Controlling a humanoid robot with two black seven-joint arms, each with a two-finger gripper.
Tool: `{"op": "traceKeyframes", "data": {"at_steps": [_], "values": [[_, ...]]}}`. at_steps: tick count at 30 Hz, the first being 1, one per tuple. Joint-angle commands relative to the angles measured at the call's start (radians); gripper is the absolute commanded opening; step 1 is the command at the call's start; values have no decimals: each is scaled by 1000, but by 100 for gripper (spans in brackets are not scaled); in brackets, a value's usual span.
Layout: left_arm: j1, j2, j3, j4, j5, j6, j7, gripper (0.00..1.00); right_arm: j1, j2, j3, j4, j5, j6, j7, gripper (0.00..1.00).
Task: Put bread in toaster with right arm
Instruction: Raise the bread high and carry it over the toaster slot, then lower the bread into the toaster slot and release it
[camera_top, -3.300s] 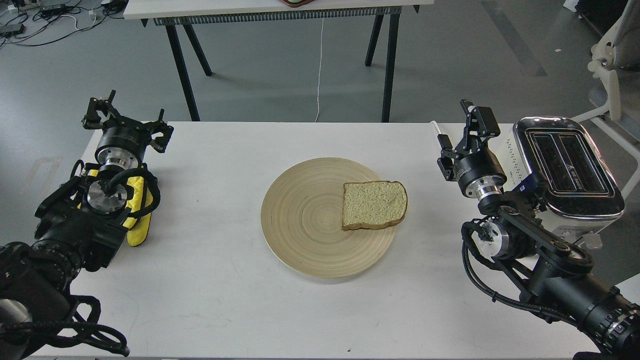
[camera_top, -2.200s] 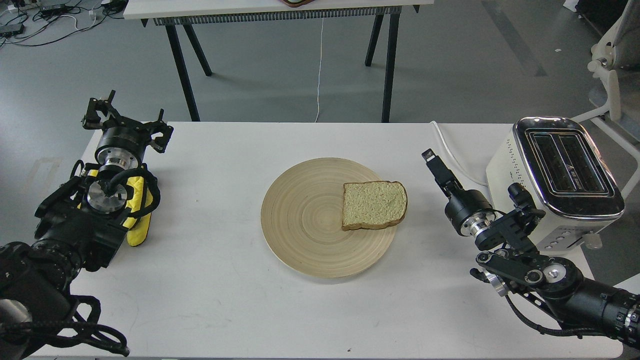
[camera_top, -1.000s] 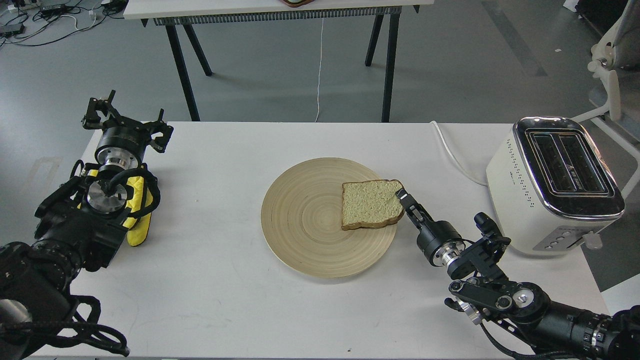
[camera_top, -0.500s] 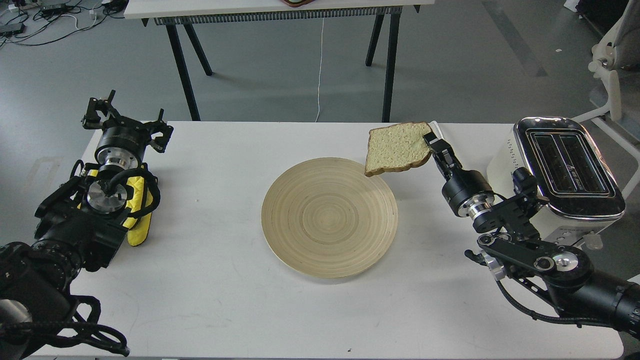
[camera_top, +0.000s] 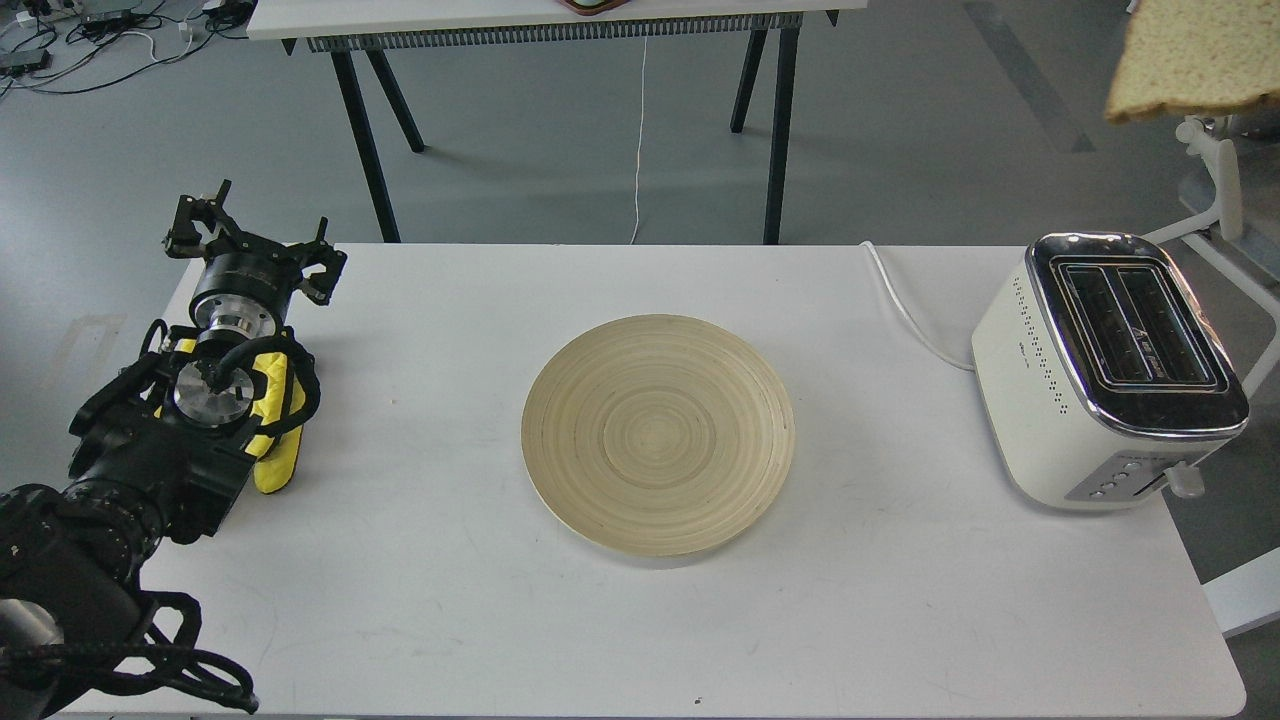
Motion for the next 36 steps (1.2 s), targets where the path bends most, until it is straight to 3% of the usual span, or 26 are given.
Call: {"op": "traceKeyframes", "data": {"at_steps": [1, 9, 31, 36], "values": [[0, 0, 0, 0, 0, 0, 0, 100, -11, -56, -98, -6, -35, 0, 21, 0], [0, 0, 0, 0, 0, 0, 0, 100, -14, -45, -304, -1, -38, 0, 45, 0], [0, 0, 0, 0, 0, 0, 0, 100, -34, 13, -405, -10, -38, 0, 45, 0], [0, 0, 0, 0, 0, 0, 0, 100, -34, 53, -405, -16, -38, 0, 45, 11]]}}
